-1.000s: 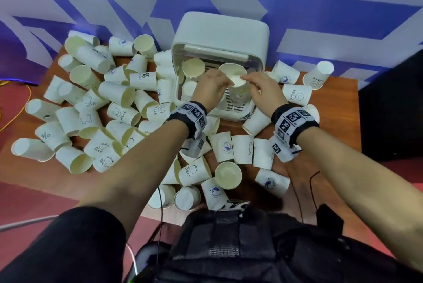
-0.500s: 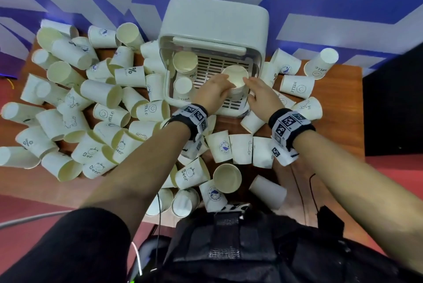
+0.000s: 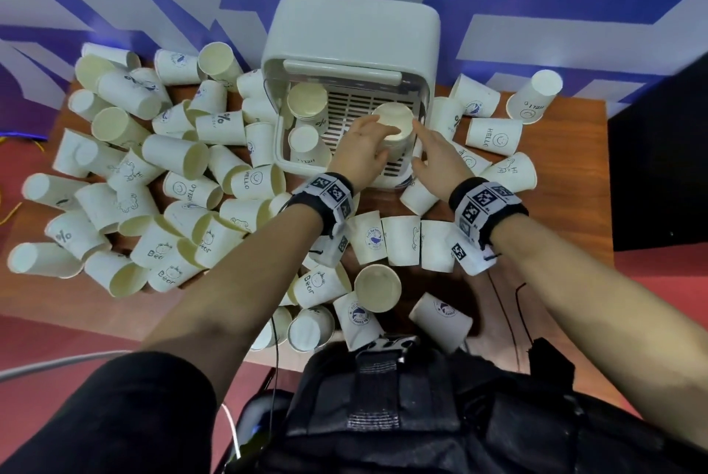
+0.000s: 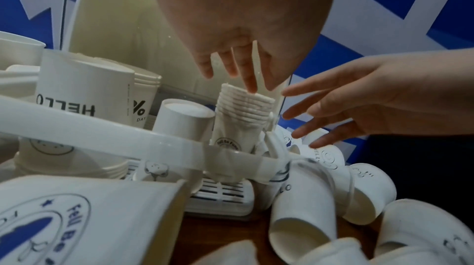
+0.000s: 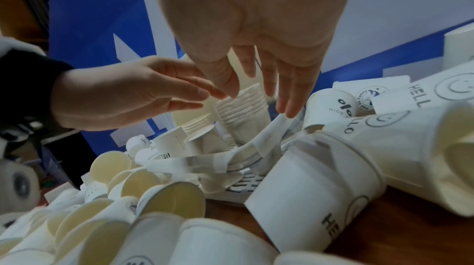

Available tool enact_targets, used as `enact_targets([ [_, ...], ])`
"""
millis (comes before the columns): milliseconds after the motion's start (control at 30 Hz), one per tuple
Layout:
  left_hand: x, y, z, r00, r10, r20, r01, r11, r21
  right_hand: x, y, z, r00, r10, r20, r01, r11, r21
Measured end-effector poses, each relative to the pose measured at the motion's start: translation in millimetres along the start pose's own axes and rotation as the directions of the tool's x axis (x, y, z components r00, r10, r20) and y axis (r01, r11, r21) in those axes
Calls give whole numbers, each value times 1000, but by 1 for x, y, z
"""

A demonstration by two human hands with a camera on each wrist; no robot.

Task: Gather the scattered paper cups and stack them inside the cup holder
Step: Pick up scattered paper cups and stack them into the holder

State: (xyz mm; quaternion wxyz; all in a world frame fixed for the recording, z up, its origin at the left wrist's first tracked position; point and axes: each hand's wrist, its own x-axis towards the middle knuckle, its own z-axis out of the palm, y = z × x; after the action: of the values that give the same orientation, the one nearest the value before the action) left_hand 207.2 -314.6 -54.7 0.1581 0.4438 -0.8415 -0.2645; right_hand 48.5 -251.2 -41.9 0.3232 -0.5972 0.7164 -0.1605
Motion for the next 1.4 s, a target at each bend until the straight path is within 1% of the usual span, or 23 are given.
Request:
enact_targets([
  [100,-6,12,0,994,-71,-80,68,997,-38,-15,11,-2,999,17,-50,-12,994,109],
  [200,-11,34,4,989,-74,-126,68,996,-53,-32,26,-5,997,35,-72,-25,991,129],
  [300,-16,58,12,993,-40,-114,35,998,-45,-48,43,-14,997,63,-51,-55,987,153],
  [400,-17,81,23,995,-6,-98,2,999,-46,-61,63,-28,994,90,-70,-78,984,157],
  [533,-13,110,46,1000,-26,-15,24,990,-138,-77,91,-55,989,131,-75,-120,983,139],
  [667,7,139,69,998,-33,62,41,988,-151,-82,119,-87,984,150,-101,-141,986,88],
  [800,33,164,91,998,-18,67,30,984,-176,-81,145,-114,976,189,-112,-180,980,86],
  [967,68,185,121,996,-33,77,46,985,-169,-72,177,-142,968,218,-126,-209,975,77],
  [1067,90,189,136,992,-70,101,88,979,-182,-59,193,-155,960,251,-126,-241,967,88],
  [1200,123,183,151,986,-146,81,158,972,-172,-29,204,-162,962,252,-109,-243,966,87],
  [1300,147,174,156,971,-233,59,238,966,-100,0,207,-159,961,264,-84,-253,960,122],
  [1400,167,166,161,956,-283,80,288,956,-57,28,205,-156,965,247,-89,-232,961,153],
])
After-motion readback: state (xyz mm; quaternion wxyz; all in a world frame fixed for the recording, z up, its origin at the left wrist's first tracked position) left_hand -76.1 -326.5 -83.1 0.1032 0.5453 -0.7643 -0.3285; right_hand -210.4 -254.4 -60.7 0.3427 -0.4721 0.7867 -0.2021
